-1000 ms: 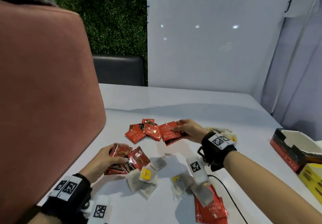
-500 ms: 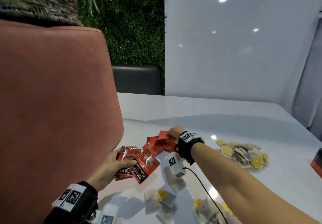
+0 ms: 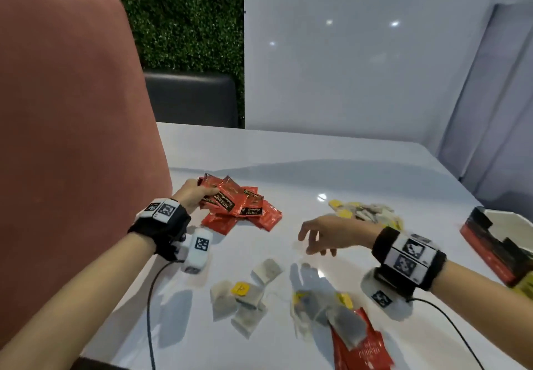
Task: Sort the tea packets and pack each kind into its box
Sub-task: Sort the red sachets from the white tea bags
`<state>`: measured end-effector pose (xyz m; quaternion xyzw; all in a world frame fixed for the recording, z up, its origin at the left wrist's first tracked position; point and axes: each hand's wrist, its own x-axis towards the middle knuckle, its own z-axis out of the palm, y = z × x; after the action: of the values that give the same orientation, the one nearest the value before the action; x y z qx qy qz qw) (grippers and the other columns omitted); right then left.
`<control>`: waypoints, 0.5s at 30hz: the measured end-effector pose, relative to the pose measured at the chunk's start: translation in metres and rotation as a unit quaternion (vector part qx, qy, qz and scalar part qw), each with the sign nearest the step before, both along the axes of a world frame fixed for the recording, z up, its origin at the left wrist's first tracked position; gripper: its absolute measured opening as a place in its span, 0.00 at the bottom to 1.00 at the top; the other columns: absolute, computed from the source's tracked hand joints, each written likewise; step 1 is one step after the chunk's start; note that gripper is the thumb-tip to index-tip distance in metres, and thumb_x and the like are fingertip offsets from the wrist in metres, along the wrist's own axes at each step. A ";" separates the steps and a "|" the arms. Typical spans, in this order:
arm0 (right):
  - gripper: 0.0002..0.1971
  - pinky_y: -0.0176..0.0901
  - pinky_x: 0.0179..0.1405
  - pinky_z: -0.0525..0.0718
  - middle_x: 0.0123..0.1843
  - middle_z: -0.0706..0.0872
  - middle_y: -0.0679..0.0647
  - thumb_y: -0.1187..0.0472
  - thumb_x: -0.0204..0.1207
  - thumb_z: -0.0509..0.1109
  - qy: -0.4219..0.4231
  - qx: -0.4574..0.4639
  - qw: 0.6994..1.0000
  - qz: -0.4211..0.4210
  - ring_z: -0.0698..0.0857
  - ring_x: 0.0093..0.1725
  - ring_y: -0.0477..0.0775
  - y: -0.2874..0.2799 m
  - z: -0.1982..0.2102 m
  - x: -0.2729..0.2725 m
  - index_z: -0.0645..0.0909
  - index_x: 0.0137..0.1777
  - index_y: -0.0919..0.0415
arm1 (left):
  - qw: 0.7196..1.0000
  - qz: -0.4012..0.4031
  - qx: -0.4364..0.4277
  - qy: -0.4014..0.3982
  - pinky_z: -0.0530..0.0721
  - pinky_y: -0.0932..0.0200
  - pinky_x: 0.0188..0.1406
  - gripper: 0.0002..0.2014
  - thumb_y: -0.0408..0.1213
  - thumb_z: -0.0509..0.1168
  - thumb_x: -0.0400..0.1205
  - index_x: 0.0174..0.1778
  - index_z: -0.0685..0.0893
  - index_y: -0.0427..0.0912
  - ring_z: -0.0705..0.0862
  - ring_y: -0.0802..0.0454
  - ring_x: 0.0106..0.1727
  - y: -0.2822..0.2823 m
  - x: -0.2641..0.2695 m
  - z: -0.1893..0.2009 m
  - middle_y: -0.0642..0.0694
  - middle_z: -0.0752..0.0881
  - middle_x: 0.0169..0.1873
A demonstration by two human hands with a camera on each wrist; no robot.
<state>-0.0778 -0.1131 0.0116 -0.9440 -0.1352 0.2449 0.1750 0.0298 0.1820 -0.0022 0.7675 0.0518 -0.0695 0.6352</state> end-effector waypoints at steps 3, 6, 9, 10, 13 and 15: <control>0.21 0.37 0.31 0.80 0.49 0.84 0.50 0.51 0.76 0.70 0.020 -0.057 0.998 0.028 0.83 0.39 0.55 -0.029 -0.004 -0.045 0.74 0.66 0.57 | 0.998 0.007 0.053 -0.014 0.89 0.45 0.46 0.11 0.28 0.74 0.70 0.46 0.84 0.33 0.88 0.41 0.36 -0.005 0.026 -0.008 0.31 0.87 0.45; 0.19 0.39 0.40 0.75 0.57 0.82 0.52 0.50 0.79 0.65 -0.003 -0.120 0.992 0.031 0.77 0.44 0.49 -0.046 -0.011 -0.080 0.73 0.67 0.56 | 0.983 0.035 0.182 -0.015 0.84 0.40 0.58 0.21 0.38 0.78 0.67 0.53 0.82 0.35 0.86 0.35 0.53 -0.024 0.035 -0.012 0.31 0.86 0.54; 0.20 0.33 0.43 0.71 0.59 0.77 0.50 0.48 0.78 0.65 -0.015 -0.106 0.994 0.001 0.75 0.47 0.45 -0.060 -0.020 -0.111 0.71 0.66 0.54 | 0.959 0.053 0.275 -0.041 0.75 0.45 0.64 0.34 0.37 0.74 0.74 0.70 0.66 0.26 0.76 0.31 0.67 -0.049 0.018 -0.006 0.26 0.76 0.66; 0.21 0.34 0.43 0.72 0.58 0.75 0.48 0.47 0.77 0.67 -0.012 -0.090 0.996 -0.019 0.75 0.46 0.44 -0.062 -0.023 -0.121 0.70 0.66 0.53 | 0.957 0.044 0.284 -0.047 0.73 0.45 0.65 0.36 0.37 0.73 0.75 0.72 0.62 0.26 0.75 0.30 0.69 -0.054 0.015 -0.007 0.25 0.74 0.68; 0.26 0.43 0.48 0.77 0.57 0.71 0.46 0.39 0.73 0.67 -0.014 -0.097 0.992 -0.078 0.77 0.47 0.48 -0.058 -0.031 -0.147 0.66 0.64 0.51 | 0.950 0.005 0.307 -0.054 0.70 0.44 0.67 0.41 0.44 0.72 0.75 0.74 0.57 0.26 0.70 0.30 0.72 -0.056 0.010 -0.014 0.24 0.71 0.70; 0.26 0.43 0.43 0.74 0.53 0.69 0.47 0.33 0.70 0.65 -0.022 -0.118 0.986 -0.118 0.74 0.46 0.49 -0.050 -0.037 -0.158 0.64 0.56 0.51 | 0.937 -0.013 0.343 -0.072 0.65 0.41 0.72 0.45 0.49 0.69 0.77 0.78 0.51 0.27 0.61 0.31 0.77 -0.053 0.003 -0.013 0.25 0.64 0.74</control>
<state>-0.2360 -0.1628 -0.0251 -0.9725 0.0031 0.2161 0.0869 0.0327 0.1286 -0.0152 0.9421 0.0165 -0.0002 0.3349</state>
